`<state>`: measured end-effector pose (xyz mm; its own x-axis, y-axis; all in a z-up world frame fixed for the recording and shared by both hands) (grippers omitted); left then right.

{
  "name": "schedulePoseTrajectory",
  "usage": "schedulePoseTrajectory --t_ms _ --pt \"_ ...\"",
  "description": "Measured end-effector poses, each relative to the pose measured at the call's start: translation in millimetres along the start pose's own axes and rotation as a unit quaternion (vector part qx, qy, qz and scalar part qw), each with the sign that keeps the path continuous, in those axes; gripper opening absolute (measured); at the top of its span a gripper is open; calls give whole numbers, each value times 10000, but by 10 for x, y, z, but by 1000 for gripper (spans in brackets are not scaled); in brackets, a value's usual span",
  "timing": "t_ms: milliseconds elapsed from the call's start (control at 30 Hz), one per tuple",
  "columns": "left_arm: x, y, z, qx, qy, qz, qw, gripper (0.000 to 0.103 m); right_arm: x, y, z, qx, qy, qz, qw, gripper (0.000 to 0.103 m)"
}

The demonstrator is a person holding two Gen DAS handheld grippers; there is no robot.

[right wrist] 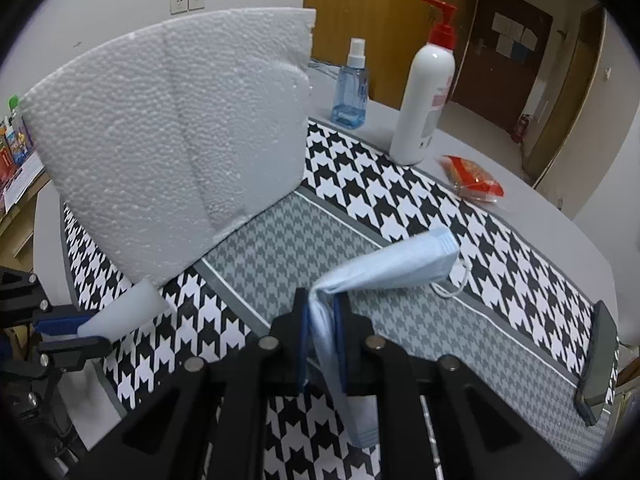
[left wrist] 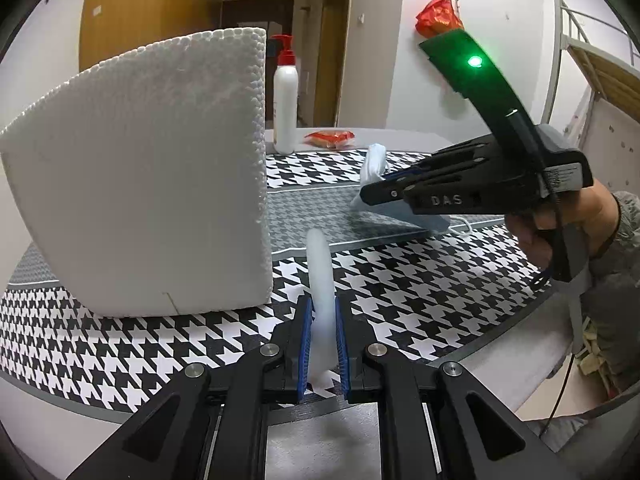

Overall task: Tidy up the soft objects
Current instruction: 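Lift the foam tube with the left gripper while the right gripper grasps the blue face mask, then lift the blue face mask off the runner with the right gripper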

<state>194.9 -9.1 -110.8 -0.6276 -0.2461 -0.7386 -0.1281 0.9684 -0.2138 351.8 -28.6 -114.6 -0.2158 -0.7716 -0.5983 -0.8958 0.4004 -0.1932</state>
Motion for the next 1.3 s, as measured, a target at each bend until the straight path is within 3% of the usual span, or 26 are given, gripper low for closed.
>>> schedulePoseTrajectory --t_ms 500,1300 --pt "7 -129 -149 -162 -82 33 9998 13 203 50 -419 -2 -203 263 9994 15" --pt "32 -560 -135 -51 -136 278 9995 13 866 -28 -1075 208 -628 1067 9921 15"
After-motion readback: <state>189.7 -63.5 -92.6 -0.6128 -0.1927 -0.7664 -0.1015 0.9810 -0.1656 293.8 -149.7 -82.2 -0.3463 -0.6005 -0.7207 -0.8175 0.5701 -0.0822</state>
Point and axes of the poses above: each gripper's, at about its wrist camera, not at the fingertips, and z roughly the way its jaws point, y to its left, x to its underside, the point moved 6 cm from there along z, roughly the way its jaws point, and after that the axes turned 11 degrees about -z, right-handed, at the moved point
